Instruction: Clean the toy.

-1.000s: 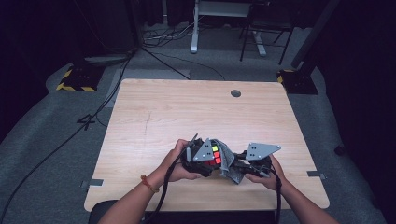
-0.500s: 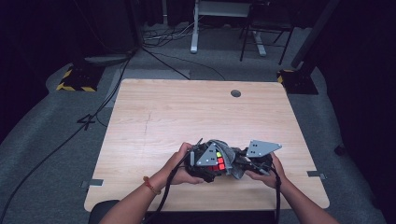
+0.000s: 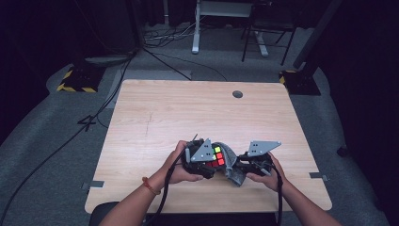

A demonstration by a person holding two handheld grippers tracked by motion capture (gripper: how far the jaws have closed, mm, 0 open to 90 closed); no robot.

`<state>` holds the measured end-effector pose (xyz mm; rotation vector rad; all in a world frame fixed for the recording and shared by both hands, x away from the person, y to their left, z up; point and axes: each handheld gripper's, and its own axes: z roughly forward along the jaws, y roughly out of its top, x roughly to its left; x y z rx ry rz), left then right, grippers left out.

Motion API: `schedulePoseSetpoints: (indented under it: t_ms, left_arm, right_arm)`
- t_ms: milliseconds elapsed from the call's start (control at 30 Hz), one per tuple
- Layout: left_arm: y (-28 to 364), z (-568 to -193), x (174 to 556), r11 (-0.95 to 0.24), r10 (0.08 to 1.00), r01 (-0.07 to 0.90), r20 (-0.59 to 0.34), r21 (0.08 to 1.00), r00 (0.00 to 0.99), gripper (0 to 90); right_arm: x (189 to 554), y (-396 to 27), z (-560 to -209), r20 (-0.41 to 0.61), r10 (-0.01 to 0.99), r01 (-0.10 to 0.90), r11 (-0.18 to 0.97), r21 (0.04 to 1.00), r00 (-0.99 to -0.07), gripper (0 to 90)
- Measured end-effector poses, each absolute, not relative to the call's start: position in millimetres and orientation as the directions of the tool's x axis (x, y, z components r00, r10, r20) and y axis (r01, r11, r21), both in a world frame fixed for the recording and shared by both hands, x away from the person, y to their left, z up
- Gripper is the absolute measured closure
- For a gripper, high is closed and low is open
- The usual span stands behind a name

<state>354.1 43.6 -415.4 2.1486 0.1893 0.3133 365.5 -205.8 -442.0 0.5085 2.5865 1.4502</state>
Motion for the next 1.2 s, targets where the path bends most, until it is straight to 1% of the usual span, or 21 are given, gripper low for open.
schedulePoseSetpoints:
  t_ms: [100, 200, 367, 533, 667, 800, 933, 1200]
  left_arm:
    - [37, -423, 353, -0.622, 0.258, 0.012, 0.19, 0.783, 0.947, 33.2]
    - [31, -425, 351, -0.65, 0.246, -0.011, 0.224, 0.76, 0.943, 33.2]
    - [38, -415, 348, -0.587, 0.253, -0.028, 0.216, 0.809, 0.943, 33.4]
    - [43, -409, 346, -0.549, 0.258, -0.043, 0.219, 0.835, 0.941, 33.4]
    - [43, -411, 347, -0.542, 0.248, -0.035, 0.2, 0.84, 0.948, 33.4]
    - [45, -411, 349, -0.519, 0.23, -0.038, 0.183, 0.854, 0.956, 33.0]
    - [47, -413, 352, -0.53, 0.236, -0.024, 0.175, 0.848, 0.956, 32.2]
    - [47, -416, 355, -0.561, 0.244, -0.012, 0.179, 0.828, 0.953, 32.6]
  right_arm:
    - [363, -210, -434, 0.079, 0.34, 0.227, 0.419, 0.879, -0.937, 79.5]
    - [359, -207, -431, 0.033, 0.339, 0.191, 0.447, 0.874, -0.94, 79.7]
    - [365, -209, -437, 0.029, 0.366, 0.214, 0.475, 0.854, -0.93, 79.7]
    - [371, -205, -450, 0.035, 0.368, 0.237, 0.52, 0.821, -0.929, 79.7]
    - [370, -203, -451, 0.073, 0.337, 0.244, 0.498, 0.832, -0.939, 79.6]
    - [370, -205, -453, 0.152, 0.287, 0.27, 0.433, 0.86, -0.946, 79.7]
    - [372, -210, -450, 0.188, 0.279, 0.287, 0.378, 0.88, -0.942, 79.8]
    - [371, -215, -446, 0.177, 0.289, 0.277, 0.354, 0.893, -0.941, 79.9]
